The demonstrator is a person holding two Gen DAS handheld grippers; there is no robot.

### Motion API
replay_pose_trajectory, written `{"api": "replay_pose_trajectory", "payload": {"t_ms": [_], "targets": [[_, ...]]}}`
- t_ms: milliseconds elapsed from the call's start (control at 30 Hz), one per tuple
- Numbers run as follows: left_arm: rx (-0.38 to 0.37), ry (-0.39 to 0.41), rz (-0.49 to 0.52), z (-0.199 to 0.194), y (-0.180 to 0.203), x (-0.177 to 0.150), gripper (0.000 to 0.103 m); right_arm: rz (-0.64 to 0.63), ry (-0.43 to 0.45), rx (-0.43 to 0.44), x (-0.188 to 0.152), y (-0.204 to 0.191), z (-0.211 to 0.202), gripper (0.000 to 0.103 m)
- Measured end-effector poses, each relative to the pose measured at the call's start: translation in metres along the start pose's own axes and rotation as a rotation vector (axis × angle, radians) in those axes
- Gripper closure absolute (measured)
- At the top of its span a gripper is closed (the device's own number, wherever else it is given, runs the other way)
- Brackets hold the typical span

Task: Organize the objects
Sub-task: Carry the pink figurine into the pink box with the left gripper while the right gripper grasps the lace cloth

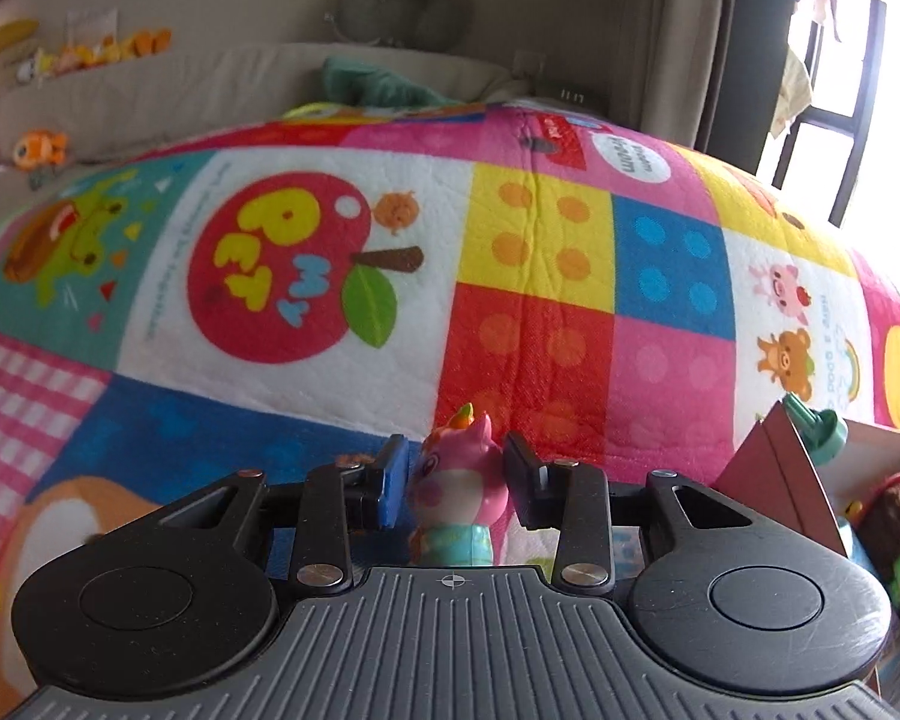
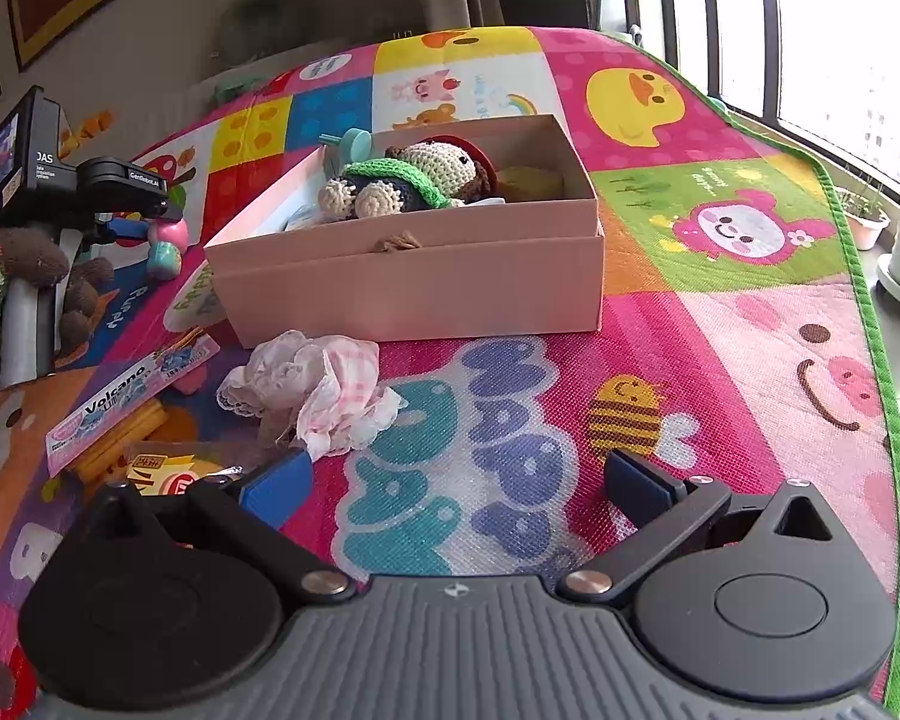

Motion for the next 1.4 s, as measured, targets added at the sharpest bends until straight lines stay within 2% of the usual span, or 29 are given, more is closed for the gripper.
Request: {"api": "replay_pose_trajectory", "payload": {"t_ms": [133, 233, 333, 433, 567, 667, 800, 867, 900, 933, 1000, 1167, 1300, 1367, 1400], "targets": [[-0.063, -0.024, 0.018, 0.005, 0.005, -0.003, 0.066, 0.0, 0.0, 0.0, 0.0, 0.0, 0.0, 0.0], [-0.149, -0.047, 0.024, -0.016, 0.011, -0.011, 0.068, 0.003, 0.001, 0.004, 0.0, 0.001, 0.0, 0.0], [-0.244, -0.012, 0.069, -0.061, 0.017, -0.02, 0.069, 0.004, 0.001, 0.005, 0.0, 0.001, 0.0, 0.0], [-0.366, -0.011, 0.089, -0.116, 0.024, -0.039, 0.069, 0.003, 0.001, 0.005, 0.0, 0.001, 0.0, 0.0], [-0.518, -0.054, 0.132, -0.185, 0.036, -0.079, 0.069, -0.022, -0.009, 0.048, 0.003, -0.004, -0.001, 0.0], [-0.568, -0.11, 0.185, -0.215, 0.045, -0.117, 0.069, -0.045, 0.009, 0.116, 0.019, -0.02, -0.005, 0.001], [-0.568, -0.174, 0.237, -0.224, 0.055, -0.153, 0.069, -0.064, -0.057, 0.166, 0.037, -0.048, 0.015, 0.015], [-0.569, -0.182, 0.228, -0.227, 0.056, -0.158, 0.069, -0.111, -0.119, 0.143, 0.034, -0.059, 0.034, 0.035], [-0.573, -0.176, 0.224, -0.228, 0.056, -0.156, 0.069, -0.133, -0.149, 0.127, 0.03, -0.062, 0.04, 0.052], [-0.578, -0.166, 0.217, -0.23, 0.056, -0.152, 0.069, -0.164, -0.149, 0.106, 0.028, -0.064, 0.04, 0.065], [-0.593, -0.139, 0.192, -0.231, 0.058, -0.138, 0.069, -0.204, -0.126, 0.119, 0.03, -0.066, 0.026, 0.08], [-0.62, -0.018, 0.151, -0.214, 0.086, -0.073, 0.069, -0.17, 0.006, 0.134, 0.063, -0.041, -0.037, 0.081], [-0.662, 0.048, 0.069, -0.172, 0.126, -0.02, 0.067, -0.133, 0.104, 0.121, 0.093, -0.017, -0.074, 0.081], [-0.641, 0.019, 0.042, -0.138, 0.144, -0.01, 0.066, -0.12, 0.133, 0.102, 0.101, -0.007, -0.082, 0.081], [-0.616, -0.026, 0.033, -0.12, 0.151, -0.012, 0.066, -0.114, 0.139, 0.092, 0.103, -0.003, -0.084, 0.081]]}}
Point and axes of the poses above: each gripper's, at about its wrist camera, not at the fingertips, and z roughly the way its jaws point, y to its right, x to its top, the point moved 8 cm from there along z, roughly the way its jaws point, and after that the axes turned 8 degrees about z, right-handed, at the moved point
